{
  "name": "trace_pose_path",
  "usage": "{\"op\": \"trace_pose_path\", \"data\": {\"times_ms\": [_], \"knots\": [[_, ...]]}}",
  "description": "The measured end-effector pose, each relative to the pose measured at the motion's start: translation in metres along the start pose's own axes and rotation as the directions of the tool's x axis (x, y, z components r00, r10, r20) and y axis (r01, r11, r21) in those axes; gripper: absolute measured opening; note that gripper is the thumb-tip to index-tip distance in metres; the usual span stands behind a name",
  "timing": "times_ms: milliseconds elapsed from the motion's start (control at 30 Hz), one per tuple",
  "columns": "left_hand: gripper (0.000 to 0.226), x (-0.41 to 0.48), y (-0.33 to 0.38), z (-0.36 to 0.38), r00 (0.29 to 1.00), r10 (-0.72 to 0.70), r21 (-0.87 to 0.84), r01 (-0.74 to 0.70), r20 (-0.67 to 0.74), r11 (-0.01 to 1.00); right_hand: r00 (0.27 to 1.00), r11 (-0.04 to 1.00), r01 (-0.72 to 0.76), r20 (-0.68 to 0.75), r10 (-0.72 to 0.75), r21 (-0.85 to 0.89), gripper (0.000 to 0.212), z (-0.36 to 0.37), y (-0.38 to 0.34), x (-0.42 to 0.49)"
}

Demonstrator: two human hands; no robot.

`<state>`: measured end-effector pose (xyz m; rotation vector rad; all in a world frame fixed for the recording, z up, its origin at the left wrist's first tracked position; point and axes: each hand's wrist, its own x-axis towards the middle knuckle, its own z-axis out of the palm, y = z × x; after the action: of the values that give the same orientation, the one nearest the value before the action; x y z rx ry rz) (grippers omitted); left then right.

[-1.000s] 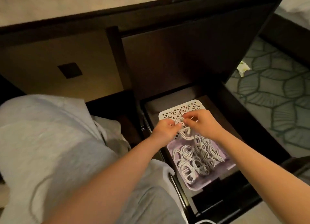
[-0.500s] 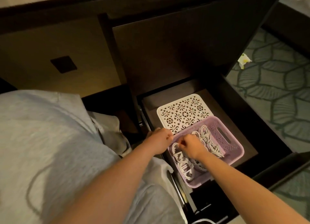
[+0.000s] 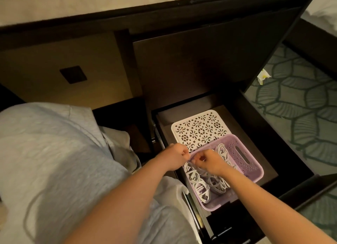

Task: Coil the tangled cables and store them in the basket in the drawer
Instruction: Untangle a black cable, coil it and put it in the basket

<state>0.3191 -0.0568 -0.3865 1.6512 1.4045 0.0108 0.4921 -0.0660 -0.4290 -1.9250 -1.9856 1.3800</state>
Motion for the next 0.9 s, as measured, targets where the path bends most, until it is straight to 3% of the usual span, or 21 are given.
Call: {"op": "trace_pose_path", "data": {"times_ms": [100,267,400,633,900], "knots": [[0.029,-0.01,0.013,-0.021,0.998,0.057,0.013,-0.057,0.028,0.998,0.994,0.997,0.067,0.086,-0.063,-0.037,0.016,-0.031,-0.022,-0.014],[0.039,-0.045,0.04,-0.09,0.985,0.118,0.037,-0.123,0.124,0.992,0.987,0.981,0.161,0.014,-0.16,-0.104,0.008,-0.086,-0.087,-0.035],[0.038,-0.089,0.058,-0.154,0.99,0.126,0.104,-0.131,0.057,0.986,0.957,0.952,0.284,-0.022,-0.288,-0.114,0.01,-0.121,-0.158,-0.058],[0.034,-0.178,0.075,-0.248,0.968,0.23,0.214,-0.204,-0.102,0.955,0.841,0.833,0.519,-0.058,-0.538,-0.192,0.015,-0.163,-0.289,-0.091],[0.029,-0.257,0.087,-0.338,0.914,0.249,0.37,-0.121,-0.321,0.921,0.698,0.678,0.662,-0.064,-0.713,-0.319,0.01,-0.183,-0.431,-0.085]]}}
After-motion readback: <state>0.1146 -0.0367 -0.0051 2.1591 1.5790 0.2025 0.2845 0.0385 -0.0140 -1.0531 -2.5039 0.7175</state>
